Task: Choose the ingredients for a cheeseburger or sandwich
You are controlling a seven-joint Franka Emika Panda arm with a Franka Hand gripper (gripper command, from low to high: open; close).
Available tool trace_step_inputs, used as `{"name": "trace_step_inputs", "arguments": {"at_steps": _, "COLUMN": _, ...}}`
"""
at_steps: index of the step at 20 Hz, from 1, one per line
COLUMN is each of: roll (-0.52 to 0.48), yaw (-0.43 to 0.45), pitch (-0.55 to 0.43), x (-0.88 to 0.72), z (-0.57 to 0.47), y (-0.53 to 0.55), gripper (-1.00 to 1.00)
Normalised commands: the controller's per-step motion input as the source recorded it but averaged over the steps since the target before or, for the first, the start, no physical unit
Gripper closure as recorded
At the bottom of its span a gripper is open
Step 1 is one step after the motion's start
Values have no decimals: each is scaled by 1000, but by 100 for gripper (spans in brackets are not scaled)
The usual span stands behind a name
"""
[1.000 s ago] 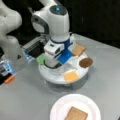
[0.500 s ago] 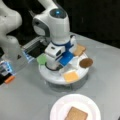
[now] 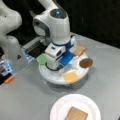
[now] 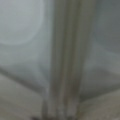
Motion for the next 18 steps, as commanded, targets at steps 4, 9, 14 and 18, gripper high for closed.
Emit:
{"name": "trace_step_inputs", "arguments": {"at_steps": 4, "roll": -13, "yaw": 310, "pitch": 7, "x": -175, "z": -7, "y": -89, "gripper": -100}}
{"name": "trace_step_inputs", "arguments": {"at_steps": 9, "roll": -10, "yaw": 435, "pitch": -62, "x": -141, "z": -12, "y": -89, "gripper": -100}}
{"name": "trace_step_inputs", "arguments": {"at_steps": 14, "roll": 2, "yaw": 347, "pitch": -83, "x": -135, "z": -53, "y": -83, "gripper": -100}}
{"name": "trace_step_inputs", "arguments": {"at_steps": 18, "roll": 57, "yaw": 495, "pitch": -3, "x": -125, "z": -69, "y": -96, "gripper": -100}}
